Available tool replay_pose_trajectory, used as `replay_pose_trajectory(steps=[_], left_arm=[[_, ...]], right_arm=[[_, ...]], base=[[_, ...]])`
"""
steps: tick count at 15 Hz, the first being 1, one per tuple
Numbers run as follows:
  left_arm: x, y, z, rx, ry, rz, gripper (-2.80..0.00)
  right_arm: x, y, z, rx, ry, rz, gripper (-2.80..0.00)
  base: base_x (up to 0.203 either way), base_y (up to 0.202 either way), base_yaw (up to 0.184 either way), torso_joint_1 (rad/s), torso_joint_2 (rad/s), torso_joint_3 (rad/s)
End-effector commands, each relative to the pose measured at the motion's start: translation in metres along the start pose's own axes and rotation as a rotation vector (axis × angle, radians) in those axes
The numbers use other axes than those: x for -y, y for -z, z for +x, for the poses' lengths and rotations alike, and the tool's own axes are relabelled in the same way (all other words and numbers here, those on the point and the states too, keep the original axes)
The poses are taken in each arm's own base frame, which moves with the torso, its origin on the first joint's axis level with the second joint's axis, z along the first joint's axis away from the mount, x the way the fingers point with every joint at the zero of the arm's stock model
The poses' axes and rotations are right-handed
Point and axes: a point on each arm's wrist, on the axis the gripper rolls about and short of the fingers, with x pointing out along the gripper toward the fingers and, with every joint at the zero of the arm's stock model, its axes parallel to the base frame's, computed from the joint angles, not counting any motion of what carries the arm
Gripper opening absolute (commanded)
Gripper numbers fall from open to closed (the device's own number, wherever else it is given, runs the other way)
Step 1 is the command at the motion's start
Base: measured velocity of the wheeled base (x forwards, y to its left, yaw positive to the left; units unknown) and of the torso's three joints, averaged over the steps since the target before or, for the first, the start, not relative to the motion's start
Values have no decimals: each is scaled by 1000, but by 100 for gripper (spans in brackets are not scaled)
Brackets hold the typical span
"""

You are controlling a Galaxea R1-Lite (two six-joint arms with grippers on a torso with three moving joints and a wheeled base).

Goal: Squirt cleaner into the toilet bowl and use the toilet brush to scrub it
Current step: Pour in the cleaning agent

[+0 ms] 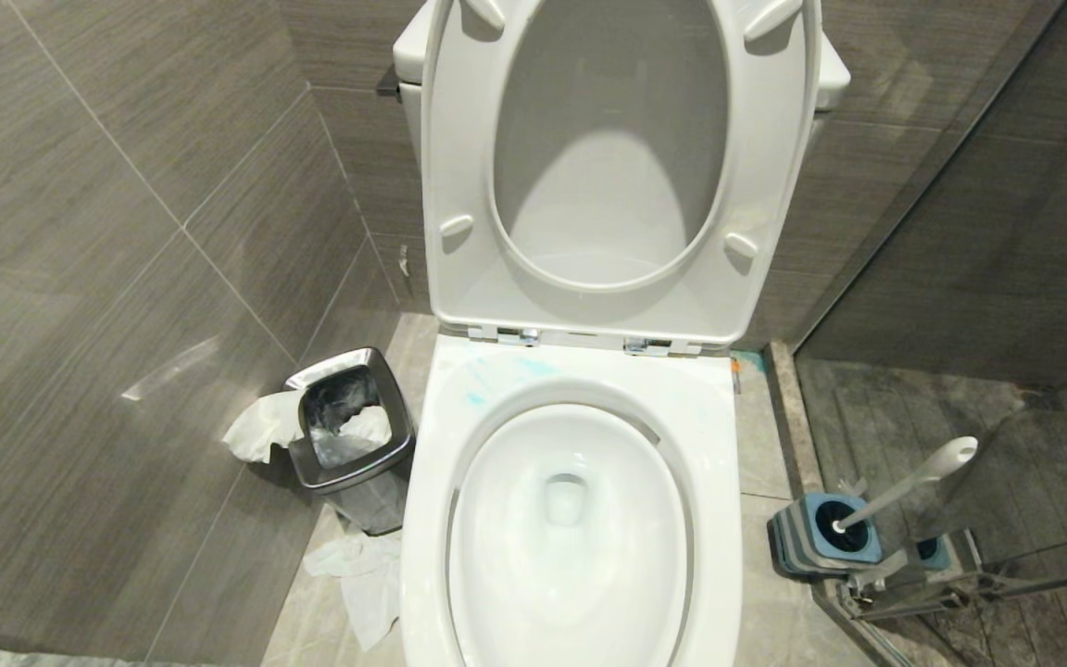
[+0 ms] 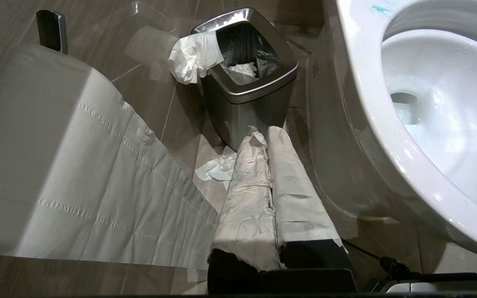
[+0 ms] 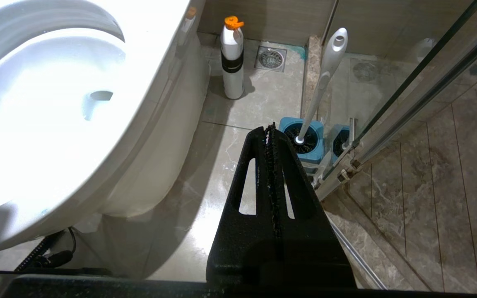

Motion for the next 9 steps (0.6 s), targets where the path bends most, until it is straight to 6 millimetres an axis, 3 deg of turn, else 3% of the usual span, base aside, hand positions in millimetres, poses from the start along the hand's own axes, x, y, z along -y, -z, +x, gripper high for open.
replay_pose_trajectory(steps=[1, 9], left_arm=[[0, 1, 0, -5, 0, 0, -280], [0, 1, 0, -5, -1, -6, -280]], right_arm=[[0, 0, 0, -1, -1, 1, -280], [0, 0, 0, 0, -1, 1, -280]], base=[[0, 0, 0, 0, 0, 0], [0, 0, 0, 0, 0, 0]])
